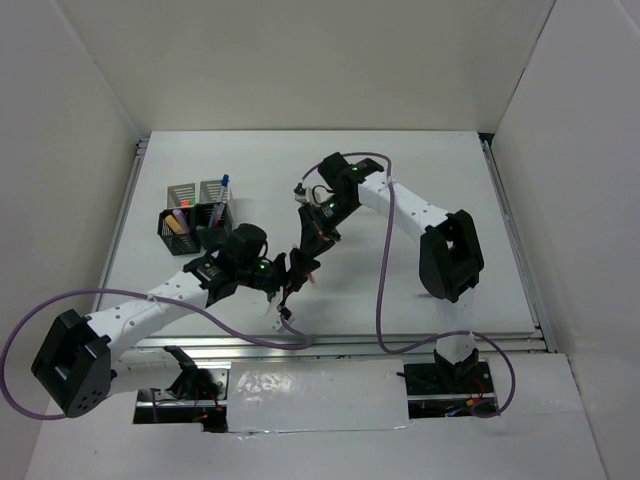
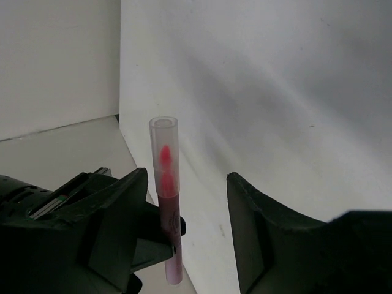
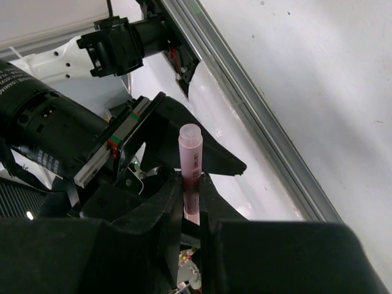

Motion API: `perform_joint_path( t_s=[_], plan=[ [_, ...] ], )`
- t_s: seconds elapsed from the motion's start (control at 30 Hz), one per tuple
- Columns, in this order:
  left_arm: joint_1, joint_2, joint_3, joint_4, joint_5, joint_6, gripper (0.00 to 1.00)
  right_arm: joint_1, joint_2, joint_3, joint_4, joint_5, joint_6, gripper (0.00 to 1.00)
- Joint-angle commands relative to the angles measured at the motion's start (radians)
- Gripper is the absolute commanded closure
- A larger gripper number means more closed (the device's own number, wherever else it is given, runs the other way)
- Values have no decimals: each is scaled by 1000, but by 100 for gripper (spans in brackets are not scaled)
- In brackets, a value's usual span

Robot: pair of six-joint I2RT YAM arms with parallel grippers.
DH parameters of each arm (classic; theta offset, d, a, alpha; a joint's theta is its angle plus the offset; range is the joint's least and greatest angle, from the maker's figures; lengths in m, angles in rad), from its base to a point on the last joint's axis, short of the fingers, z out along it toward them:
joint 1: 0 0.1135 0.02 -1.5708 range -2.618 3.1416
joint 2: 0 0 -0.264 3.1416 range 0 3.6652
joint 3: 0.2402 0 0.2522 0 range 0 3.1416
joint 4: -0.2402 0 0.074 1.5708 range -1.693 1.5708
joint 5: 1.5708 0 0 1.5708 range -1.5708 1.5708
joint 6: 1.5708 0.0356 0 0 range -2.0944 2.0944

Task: Sort the stationery into containers
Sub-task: Place the pen in the storage box.

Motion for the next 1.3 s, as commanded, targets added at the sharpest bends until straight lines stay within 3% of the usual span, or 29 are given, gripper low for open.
perform_joint_path(
  t_s=[0.0, 0.13, 0.3, 0.37, 0.43, 0.47, 0.5, 0.57, 0.6, 0.7, 0.73, 0.77, 0.8, 0.83, 0.9, 0.93, 1.0, 1.1, 1.27],
  plan=[
    [-18, 13, 24, 40, 19, 26, 34, 7, -30, 18, 10, 19, 32, 100],
    [-44, 5, 34, 11, 28, 19, 54, 4, -10, 41, 13, 49, 54, 100],
    [-90, -10, 21, -8, -8, 18, 68, -30, 12, 55, 22, 57, 72, 100],
    [-108, -7, 26, -6, -24, -8, 79, -41, 12, 46, 30, 34, 80, 100],
    [-118, -10, 38, 2, -34, -54, 96, -45, 4, 26, 34, 29, 74, 84],
    [-125, -18, 40, 9, -39, -81, 99, -58, 3, 21, 31, 28, 52, 79],
    [-130, -26, 40, 37, -48, -121, 100, -73, 0, 27, 30, 55, 40, 65],
    [-139, -70, 40, 29, -61, -210, 100, -142, 0, 61, 2, 112, -3, 48],
    [-138, -110, 43, 19, -59, -287, 100, -183, 9, 125, -7, 153, -18, 43],
    [-131, -167, 58, 97, -87, -559, 100, -352, 14, 216, -4, 198, -20, 41],
    [-90, -188, 90, 139, -117, -773, 100, -389, -8, 210, 14, 253, -12, 41],
    [-52, -190, 109, 173, -122, -891, 100, -418, -89, 184, 102, 288, -3, 40],
    [-14, -190, 130, 196, -128, -998, 100, -470, -144, 89, 156, 325, -1, 33],
    [82, -182, 161, 213, -134, -1197, 100, -486, -204, 37, 216, 413, -17, 22],
    [195, -175, 164, 287, -117, -1368, 100, -495, -365, -104, 336, 517, -78, 11],
    [318, -162, 155, 327, -110, -1528, 100, -489, -406, -140, 355, 584, -148, 11],
    [440, -120, 143, 443, -110, -1734, 100, -498, -486, -217, 373, 611, -226, 10],
    [705, -21, 135, 577, -15, -1916, 100, -532, -540, -277, 364, 612, -256, 8],
    [830, 86, 20, 883, -10, -1930, 100, -564, -609, -352, 398, 577, -253, 8]
  ],
)
